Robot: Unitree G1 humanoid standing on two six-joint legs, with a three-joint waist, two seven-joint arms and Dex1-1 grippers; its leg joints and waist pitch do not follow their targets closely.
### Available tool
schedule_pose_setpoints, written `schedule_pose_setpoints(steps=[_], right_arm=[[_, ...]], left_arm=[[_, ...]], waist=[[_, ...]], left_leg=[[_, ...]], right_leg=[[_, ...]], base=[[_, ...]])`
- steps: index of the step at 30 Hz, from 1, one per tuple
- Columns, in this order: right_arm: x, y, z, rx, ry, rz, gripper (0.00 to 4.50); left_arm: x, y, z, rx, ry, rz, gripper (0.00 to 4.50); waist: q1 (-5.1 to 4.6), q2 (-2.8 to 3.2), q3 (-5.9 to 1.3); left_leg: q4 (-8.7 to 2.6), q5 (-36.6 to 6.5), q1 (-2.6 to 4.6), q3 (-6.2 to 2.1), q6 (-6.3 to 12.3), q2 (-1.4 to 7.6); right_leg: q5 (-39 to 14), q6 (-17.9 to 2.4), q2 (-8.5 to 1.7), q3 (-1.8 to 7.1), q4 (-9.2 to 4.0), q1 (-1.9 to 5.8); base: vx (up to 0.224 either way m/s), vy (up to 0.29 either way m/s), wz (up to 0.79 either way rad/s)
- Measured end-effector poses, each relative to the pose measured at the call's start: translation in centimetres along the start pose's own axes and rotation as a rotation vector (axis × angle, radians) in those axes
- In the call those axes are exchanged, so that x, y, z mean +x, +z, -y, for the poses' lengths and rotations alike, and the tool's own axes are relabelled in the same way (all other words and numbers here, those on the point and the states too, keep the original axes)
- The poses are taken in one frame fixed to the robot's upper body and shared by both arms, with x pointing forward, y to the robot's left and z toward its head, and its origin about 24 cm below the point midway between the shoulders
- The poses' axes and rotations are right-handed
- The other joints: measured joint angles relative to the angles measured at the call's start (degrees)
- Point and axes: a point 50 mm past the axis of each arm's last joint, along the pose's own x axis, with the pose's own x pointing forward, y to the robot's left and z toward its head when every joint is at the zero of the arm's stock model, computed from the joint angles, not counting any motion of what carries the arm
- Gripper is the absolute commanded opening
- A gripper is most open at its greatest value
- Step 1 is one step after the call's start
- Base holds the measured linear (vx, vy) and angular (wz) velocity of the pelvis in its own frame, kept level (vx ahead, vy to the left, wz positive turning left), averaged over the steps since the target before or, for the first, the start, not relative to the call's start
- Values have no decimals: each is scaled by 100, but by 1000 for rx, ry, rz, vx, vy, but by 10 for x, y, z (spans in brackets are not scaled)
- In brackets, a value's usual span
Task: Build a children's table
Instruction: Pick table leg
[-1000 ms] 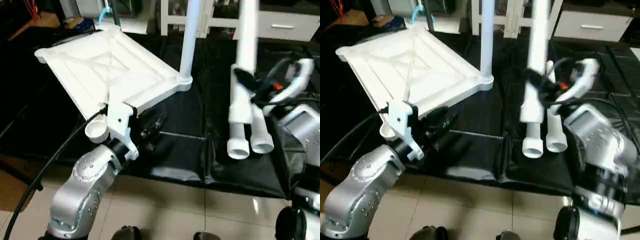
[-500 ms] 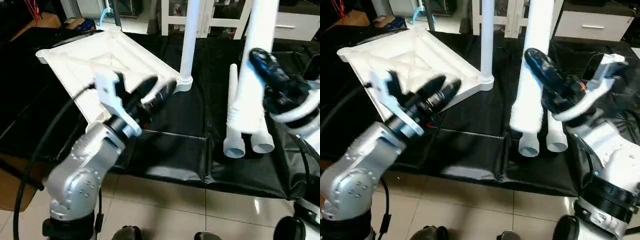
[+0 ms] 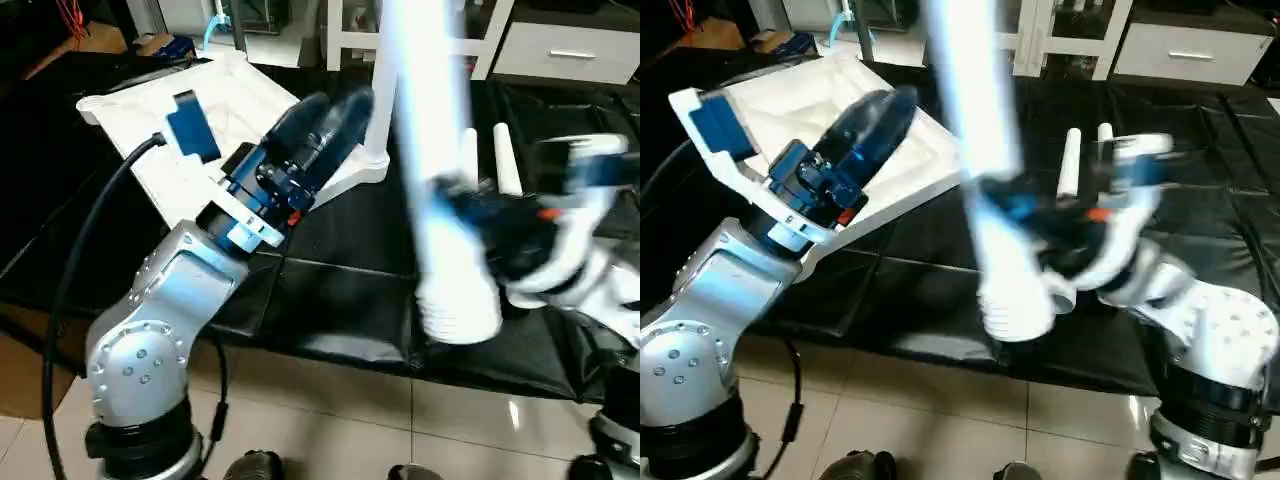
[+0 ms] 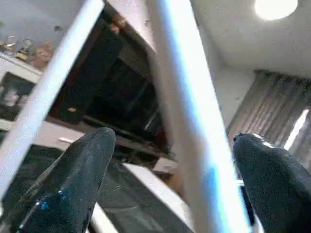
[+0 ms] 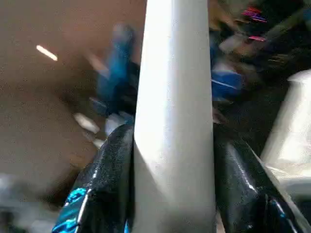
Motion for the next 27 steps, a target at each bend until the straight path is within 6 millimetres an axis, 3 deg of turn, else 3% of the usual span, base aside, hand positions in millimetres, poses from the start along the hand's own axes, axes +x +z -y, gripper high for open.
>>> schedule_pose_setpoints(steps=[5,13,18,26,27], right_arm=[[17,-12,10,-122,-108,-62,184],[29,-31,15,-442,-190,-181,184],[34,-25,16,-740,-225,-223,184],[41,-22,23,-870,-281,-199,184],[41,-21,23,-890,-285,-200,184]], left_arm=[[5,5,-9,34,118,3,450],[1,7,-37,-99,362,69,450],[0,8,-37,-129,364,83,450],[0,10,-38,-126,394,85,416],[0,10,-38,-124,396,86,387]], waist=[[13,-13,2],[-3,-38,6],[-2,-56,4],[-24,-59,5],[-24,-59,5]], left_leg=[[-17,9,-2,-8,-15,1],[-17,8,-12,-9,-13,1],[-14,8,-12,-11,-12,1],[-10,8,-12,-11,-10,1],[-10,8,-11,-12,-10,1]], right_leg=[[8,29,1,-1,-2,-4],[7,30,3,-3,-6,-8],[8,30,3,-4,-6,-5],[10,26,3,-3,-3,-5],[10,26,4,-4,-3,-3]], base=[[0,0,0],[0,0,0],[0,0,0],[0,0,0],[0,0,0]])
